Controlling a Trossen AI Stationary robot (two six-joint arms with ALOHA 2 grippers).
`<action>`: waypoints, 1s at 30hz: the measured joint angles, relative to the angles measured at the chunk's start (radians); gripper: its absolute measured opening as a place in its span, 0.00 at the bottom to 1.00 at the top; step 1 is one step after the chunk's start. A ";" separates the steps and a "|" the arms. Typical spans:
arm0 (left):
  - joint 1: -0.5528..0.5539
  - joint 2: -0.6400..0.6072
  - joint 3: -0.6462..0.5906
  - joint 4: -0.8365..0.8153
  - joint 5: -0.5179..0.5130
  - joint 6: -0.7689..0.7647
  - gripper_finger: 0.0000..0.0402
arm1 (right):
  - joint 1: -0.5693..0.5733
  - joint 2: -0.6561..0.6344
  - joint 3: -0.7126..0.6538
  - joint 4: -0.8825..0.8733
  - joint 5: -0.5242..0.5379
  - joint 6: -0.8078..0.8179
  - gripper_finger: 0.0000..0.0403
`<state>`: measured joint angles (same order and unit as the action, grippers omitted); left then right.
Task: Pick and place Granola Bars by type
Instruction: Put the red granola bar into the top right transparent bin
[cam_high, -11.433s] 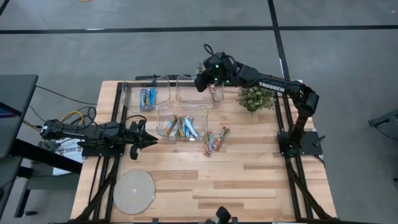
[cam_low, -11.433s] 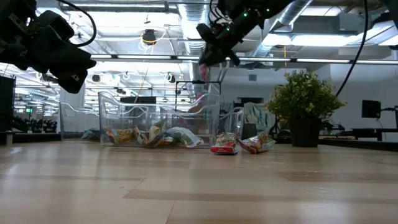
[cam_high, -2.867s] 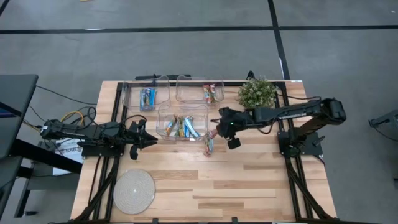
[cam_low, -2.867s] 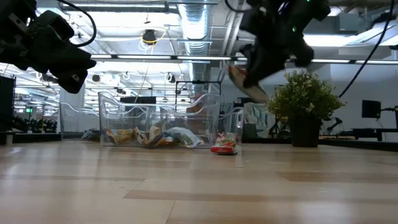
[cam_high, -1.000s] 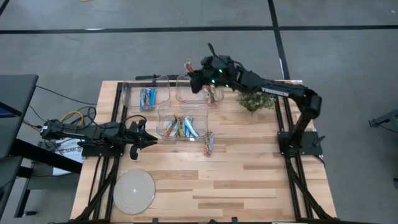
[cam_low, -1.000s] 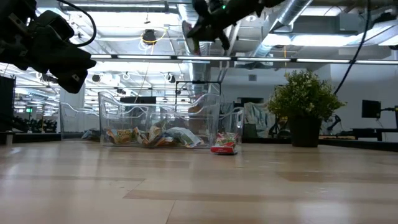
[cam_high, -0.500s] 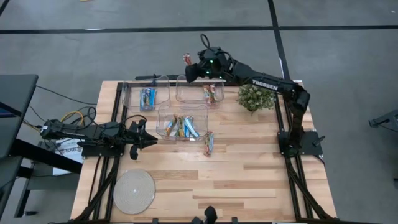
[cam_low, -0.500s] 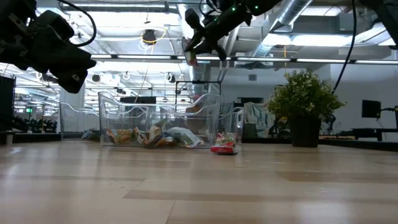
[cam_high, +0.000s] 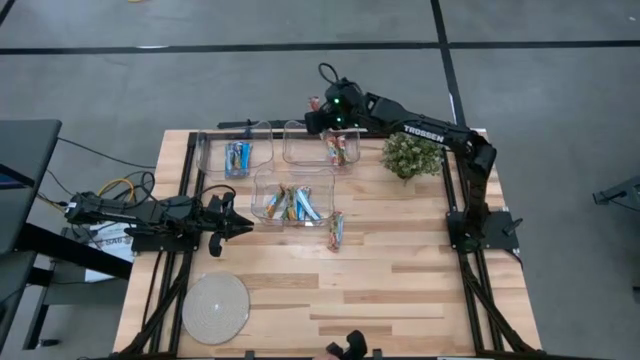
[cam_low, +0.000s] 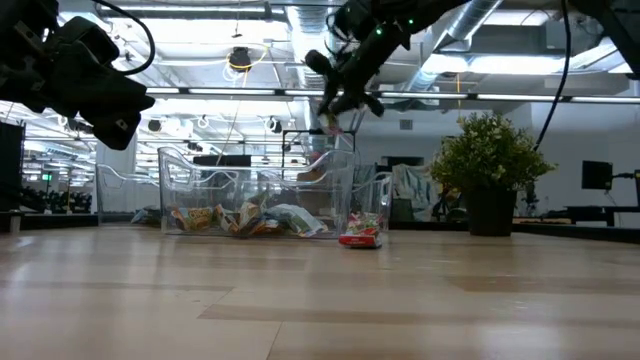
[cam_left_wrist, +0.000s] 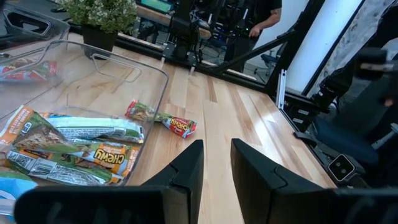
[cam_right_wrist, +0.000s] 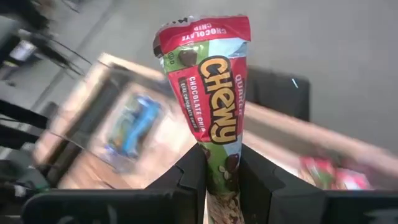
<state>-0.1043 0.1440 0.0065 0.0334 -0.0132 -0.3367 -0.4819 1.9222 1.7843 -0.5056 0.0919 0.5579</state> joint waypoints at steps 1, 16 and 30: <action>0.000 0.000 0.000 0.000 0.000 0.000 0.18 | -0.005 0.003 -0.003 -0.030 -0.001 0.022 0.16; 0.000 0.000 0.000 0.000 0.000 0.000 0.18 | -0.017 0.162 -0.002 -0.096 -0.210 0.177 0.16; 0.000 0.000 0.000 0.000 0.001 0.000 0.18 | -0.046 0.227 -0.002 -0.077 -0.225 0.177 0.16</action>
<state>-0.1042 0.1444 0.0063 0.0338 -0.0124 -0.3367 -0.5278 2.1487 1.7828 -0.5827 -0.1334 0.7346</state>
